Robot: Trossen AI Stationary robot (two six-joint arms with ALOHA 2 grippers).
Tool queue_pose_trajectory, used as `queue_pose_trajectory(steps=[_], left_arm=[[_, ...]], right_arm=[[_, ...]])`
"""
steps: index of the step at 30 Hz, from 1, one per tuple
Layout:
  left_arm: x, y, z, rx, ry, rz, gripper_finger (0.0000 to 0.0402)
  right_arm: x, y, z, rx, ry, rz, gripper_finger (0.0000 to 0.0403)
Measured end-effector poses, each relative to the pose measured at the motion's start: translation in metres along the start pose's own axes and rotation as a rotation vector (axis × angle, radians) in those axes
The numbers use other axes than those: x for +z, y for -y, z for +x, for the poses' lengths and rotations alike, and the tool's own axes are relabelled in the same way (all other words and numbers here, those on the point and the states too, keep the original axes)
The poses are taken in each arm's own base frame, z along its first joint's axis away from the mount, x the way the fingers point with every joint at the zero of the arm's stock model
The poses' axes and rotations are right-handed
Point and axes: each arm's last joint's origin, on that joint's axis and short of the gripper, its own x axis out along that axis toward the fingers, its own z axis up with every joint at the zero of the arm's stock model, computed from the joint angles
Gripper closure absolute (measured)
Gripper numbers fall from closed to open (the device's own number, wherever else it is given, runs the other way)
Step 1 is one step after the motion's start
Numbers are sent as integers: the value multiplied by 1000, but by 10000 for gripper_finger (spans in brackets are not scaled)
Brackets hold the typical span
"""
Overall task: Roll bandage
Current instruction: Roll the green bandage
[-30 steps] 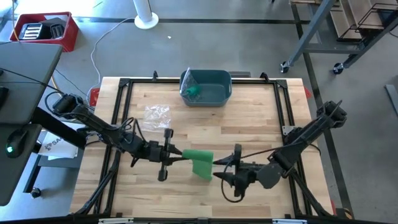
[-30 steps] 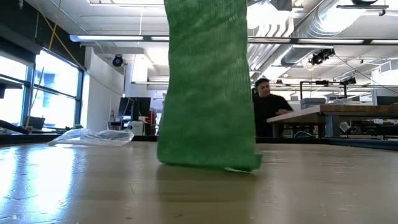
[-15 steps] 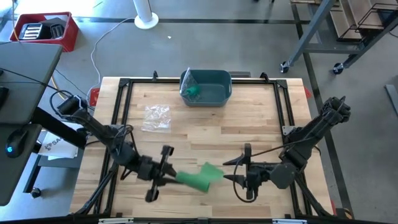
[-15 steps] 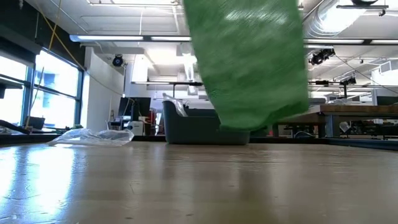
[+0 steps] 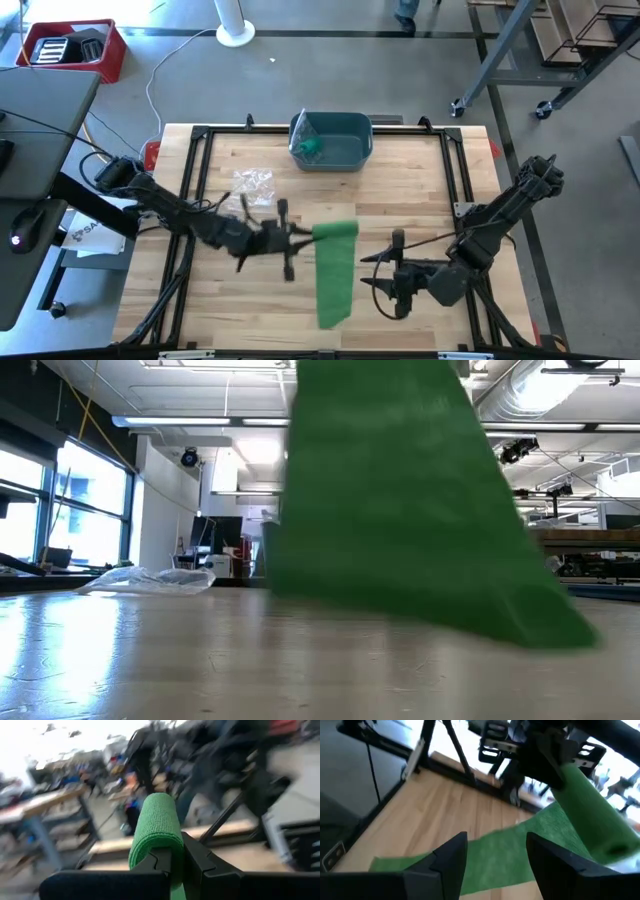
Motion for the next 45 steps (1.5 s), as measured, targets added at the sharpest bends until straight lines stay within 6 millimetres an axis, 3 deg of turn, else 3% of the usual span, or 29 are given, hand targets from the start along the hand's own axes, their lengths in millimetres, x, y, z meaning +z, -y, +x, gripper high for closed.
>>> queue_pose_trajectory(steps=[5, 10, 16, 20, 26, 33, 36, 39, 45], left_arm=[[-52, -33, 9, 92, -133, 3, 392], [-99, -68, 8, 115, -224, -2, 392], [-142, -102, -5, 222, -313, 9, 391], [-163, -115, -17, 267, -366, 15, 391], [-177, -120, -27, 292, -400, -22, 391], [-180, -117, -30, 263, -410, -54, 391], [-181, -117, -30, 262, -410, -65, 391], [-180, -117, -30, 263, -409, -69, 391], [-180, -117, -30, 263, -409, -69, 391]], right_arm=[[-21, 4, 12, 16, -104, 110, 206], [-58, 11, 34, 38, -173, 212, 206], [-100, 21, 62, 101, -189, 335, 206], [-123, 20, 85, 165, -191, 341, 206], [-150, 10, 127, 589, -300, 370, 206], [-169, 12, 170, 649, -366, 197, 206], [-165, 14, 179, 683, -351, 131, 206], [-173, 17, 182, 694, -433, 105, 220], [-184, 21, 179, 675, -493, 66, 296]])
